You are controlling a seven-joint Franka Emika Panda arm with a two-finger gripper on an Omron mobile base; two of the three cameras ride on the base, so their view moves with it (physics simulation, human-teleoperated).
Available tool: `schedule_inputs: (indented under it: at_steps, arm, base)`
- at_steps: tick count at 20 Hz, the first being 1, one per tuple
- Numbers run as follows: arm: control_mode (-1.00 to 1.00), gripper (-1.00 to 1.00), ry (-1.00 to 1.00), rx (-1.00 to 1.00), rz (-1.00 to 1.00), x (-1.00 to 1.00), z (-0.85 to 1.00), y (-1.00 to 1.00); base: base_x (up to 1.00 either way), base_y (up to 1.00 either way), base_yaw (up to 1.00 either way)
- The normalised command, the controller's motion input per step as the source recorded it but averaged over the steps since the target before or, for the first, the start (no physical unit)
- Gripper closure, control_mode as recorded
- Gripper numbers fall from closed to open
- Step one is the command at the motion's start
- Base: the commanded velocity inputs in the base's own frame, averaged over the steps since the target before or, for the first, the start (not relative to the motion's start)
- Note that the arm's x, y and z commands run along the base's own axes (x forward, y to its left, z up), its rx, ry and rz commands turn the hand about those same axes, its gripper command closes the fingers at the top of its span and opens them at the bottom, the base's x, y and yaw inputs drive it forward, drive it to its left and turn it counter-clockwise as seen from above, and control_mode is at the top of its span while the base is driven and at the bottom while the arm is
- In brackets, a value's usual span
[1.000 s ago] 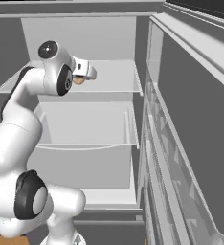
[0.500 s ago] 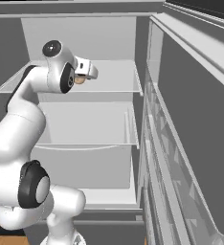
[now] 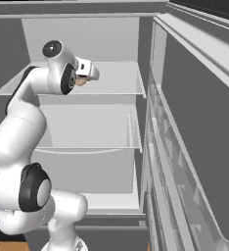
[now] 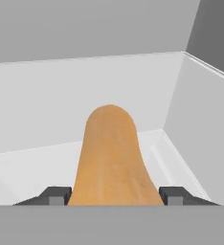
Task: Place one squash and one fish in each tupperware on the nearby counter, to pack two identical lunches.
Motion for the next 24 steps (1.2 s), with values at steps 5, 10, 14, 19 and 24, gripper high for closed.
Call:
schedule_inputs:
  at_steps: [5, 10, 14, 19, 24]
  arm:
    - [-1.00, 1.00, -0.41, -0.06, 0.00, -0.99, 0.13, 0.42]
    - [-1.00, 1.00, -0.37, -0.01, 0.01, -1.00, 0.54, 0.45]
    - [-1.00, 1.00, 0.21, 0.14, 0.05, -1.00, 0.88, 0.16]
    - [-1.00, 1.00, 0.42, 0.13, 0.01, -1.00, 0.52, 0.00]
    - [-1.00, 1.00, 0.36, -0.04, 0.04, -1.00, -0.55, 0.03]
  base:
    - [0.00, 0.00, 0.00]
    - [0.00, 0.00, 0.00]
    - [0.00, 0.00, 0.00]
    - [0.00, 0.00, 0.00]
    - [0.00, 0.00, 0.00]
